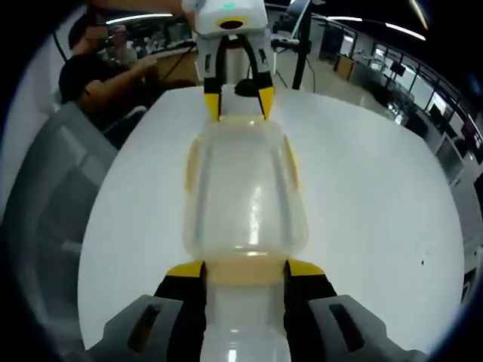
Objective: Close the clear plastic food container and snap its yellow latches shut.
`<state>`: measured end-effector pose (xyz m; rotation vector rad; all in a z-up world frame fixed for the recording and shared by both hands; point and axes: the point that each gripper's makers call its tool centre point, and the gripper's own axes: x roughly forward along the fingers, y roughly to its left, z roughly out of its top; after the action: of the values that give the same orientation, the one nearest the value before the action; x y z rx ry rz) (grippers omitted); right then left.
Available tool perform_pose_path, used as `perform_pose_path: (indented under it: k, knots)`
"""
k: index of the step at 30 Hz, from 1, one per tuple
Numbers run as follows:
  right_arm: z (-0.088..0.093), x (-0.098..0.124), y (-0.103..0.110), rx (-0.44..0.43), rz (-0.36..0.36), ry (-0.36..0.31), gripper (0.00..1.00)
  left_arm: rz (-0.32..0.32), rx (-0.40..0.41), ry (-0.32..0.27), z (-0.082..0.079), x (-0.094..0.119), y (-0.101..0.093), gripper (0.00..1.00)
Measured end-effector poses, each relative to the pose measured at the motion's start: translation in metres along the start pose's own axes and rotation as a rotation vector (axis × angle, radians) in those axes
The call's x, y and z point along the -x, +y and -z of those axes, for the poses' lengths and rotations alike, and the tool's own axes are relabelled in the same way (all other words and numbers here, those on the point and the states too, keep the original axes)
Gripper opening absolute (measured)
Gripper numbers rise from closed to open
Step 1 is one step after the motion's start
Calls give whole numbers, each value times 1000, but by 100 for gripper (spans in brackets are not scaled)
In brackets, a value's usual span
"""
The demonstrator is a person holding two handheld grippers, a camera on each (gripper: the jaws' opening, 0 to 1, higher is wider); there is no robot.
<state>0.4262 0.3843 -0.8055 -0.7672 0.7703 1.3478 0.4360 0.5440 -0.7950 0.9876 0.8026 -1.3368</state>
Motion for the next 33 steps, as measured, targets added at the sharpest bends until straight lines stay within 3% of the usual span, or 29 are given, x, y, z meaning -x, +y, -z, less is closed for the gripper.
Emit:
perform_pose_path:
  k: [33]
  knots:
    - [15, 54, 12, 68, 29, 41, 38, -27, -2, -58, -56, 28, -14, 38]
